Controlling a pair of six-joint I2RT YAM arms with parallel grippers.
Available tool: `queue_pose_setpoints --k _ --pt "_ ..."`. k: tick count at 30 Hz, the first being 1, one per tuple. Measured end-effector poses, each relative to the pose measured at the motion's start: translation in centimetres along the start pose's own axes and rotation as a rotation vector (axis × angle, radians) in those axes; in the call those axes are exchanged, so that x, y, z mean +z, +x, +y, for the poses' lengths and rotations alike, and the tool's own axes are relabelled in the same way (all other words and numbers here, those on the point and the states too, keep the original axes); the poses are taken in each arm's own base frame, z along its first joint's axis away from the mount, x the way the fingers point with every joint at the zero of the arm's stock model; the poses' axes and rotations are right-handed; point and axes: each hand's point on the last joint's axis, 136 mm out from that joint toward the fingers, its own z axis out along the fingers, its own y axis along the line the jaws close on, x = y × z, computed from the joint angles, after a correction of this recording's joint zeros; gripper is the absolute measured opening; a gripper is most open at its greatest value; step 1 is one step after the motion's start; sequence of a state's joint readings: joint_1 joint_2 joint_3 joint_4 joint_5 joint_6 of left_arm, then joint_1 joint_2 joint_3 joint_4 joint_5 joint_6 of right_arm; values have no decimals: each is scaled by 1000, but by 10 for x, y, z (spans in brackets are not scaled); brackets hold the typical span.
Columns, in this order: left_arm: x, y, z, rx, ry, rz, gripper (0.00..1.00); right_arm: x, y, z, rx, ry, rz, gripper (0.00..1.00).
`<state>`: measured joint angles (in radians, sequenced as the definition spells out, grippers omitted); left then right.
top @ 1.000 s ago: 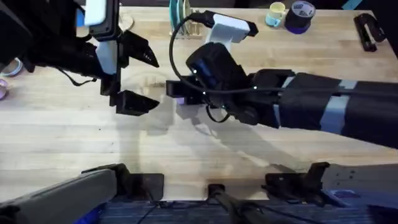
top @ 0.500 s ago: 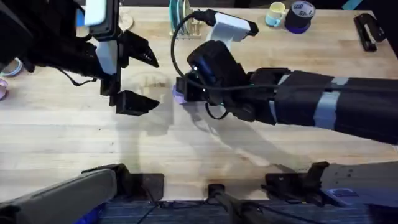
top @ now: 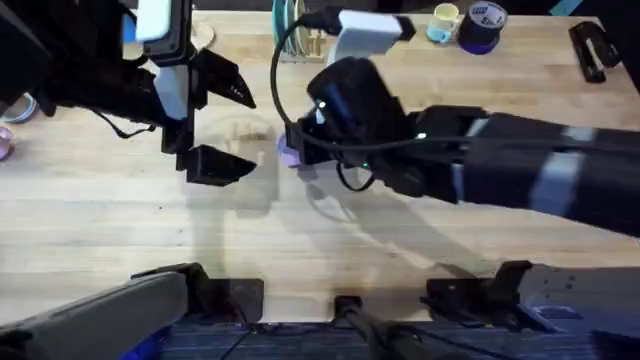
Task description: Unzip the bag, pick up the pens from the table one at a time and place them inside, then zip the bag closed.
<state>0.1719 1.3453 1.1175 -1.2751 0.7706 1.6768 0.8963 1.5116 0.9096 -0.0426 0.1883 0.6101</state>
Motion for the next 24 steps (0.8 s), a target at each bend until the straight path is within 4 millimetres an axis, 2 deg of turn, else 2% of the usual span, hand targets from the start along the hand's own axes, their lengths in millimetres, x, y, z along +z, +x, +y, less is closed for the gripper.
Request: queue_pose_setpoints --k 3,6,13,24 --pt "0 0 0 0 0 0 994 -15 -13 8 -42 -36 -39 32" --pt "0 0 0 0 0 0 993 -24 -17 13 -92 -61 -49 31" --pt "0 0 0 0 0 0 993 -24 -14 14 -174 -96 -23 31" --pt "0 0 0 0 0 0 993 -21 -13 -5 -166 -93 30 30"
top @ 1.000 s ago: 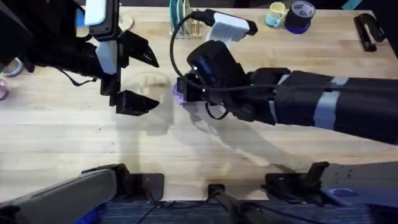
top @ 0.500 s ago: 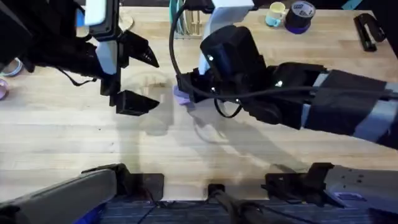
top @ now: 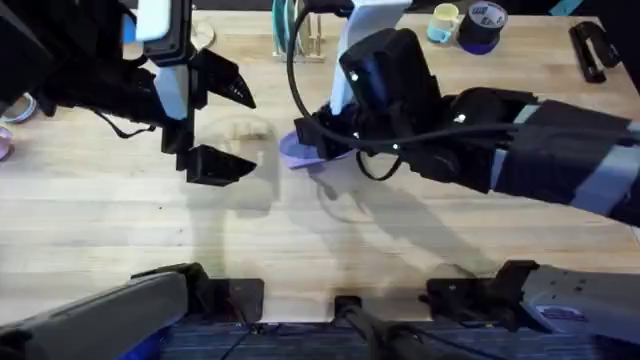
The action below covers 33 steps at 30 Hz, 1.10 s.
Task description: Unzip the bag, pick up the pens from the table one at a time and place them inside, then zip the bag closed.
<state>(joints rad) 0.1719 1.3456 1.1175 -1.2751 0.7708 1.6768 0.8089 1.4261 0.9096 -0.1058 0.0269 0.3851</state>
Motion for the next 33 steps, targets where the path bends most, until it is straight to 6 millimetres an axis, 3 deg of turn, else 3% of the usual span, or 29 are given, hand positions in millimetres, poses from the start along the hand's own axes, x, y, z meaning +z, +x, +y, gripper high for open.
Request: queue_pose_setpoints --k 33 --pt "1 0 -7 -42 34 -6 993 0 2 1 -88 -10 10 30"
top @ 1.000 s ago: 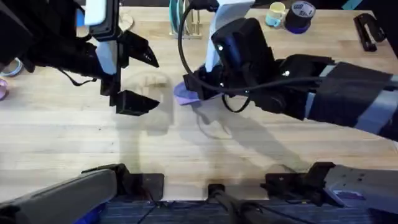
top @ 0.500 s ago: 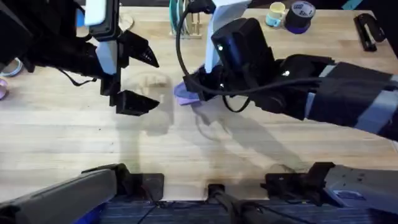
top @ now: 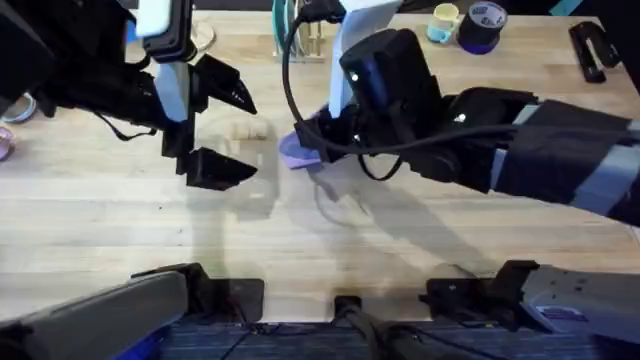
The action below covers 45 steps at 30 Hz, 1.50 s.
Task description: Unzip the bag, pick up the pens from the table one at a time and place them inside, then zip the bag closed.
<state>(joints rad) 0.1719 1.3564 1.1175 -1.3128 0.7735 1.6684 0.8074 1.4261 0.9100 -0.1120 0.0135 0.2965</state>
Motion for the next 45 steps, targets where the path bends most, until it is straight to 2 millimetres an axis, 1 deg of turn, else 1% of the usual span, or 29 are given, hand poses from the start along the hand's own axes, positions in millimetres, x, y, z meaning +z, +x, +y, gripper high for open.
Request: queue_pose_setpoints --k 12,20,24,28,34,38,45 --pt "28 10 19 -105 77 -126 993 0 0 0 -6 0 0 30" --pt "54 24 36 -180 120 -222 993 0 0 0 -6 0 -1 30" --pt "66 27 46 -184 120 -276 993 0 0 0 -6 0 -1 30" --pt "80 26 50 -172 136 -307 995 0 0 0 -6 0 -1 30" --pt "95 17 50 -121 159 -330 994 0 0 0 -1 0 -1 30" --pt "100 11 49 -95 169 -338 994 0 0 0 2 0 -1 30" --pt "102 9 48 -84 176 -334 993 0 0 0 3 0 -1 30"
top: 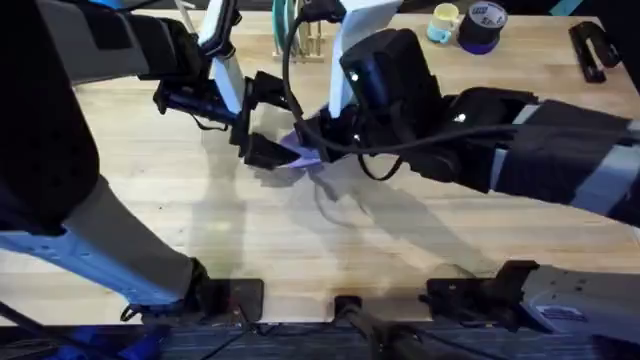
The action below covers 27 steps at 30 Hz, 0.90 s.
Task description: Unzip the bag, pick up the pens from the table one at a time and place them inside, then zip the bag closed.
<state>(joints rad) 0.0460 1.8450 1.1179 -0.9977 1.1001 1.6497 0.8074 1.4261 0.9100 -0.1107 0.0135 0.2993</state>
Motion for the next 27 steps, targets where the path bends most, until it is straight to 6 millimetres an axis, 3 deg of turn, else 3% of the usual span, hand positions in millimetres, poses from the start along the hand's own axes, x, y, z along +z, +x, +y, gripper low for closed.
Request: queue_pose_setpoints --k 15,16,20,21,27 --pt "0 0 0 0 0 1 993 0 0 0 0 0 0 31" --pt "0 0 0 -3 0 1 796 0 0 0 0 0 0 31" --pt "0 0 0 -1 -1 2 165 0 0 0 0 0 -1 31" --pt "0 1 0 3 -1 3 78 0 0 0 0 0 -1 30" --pt "1 0 0 2 1 5 43 0 -1 -1 3 2 -2 30"
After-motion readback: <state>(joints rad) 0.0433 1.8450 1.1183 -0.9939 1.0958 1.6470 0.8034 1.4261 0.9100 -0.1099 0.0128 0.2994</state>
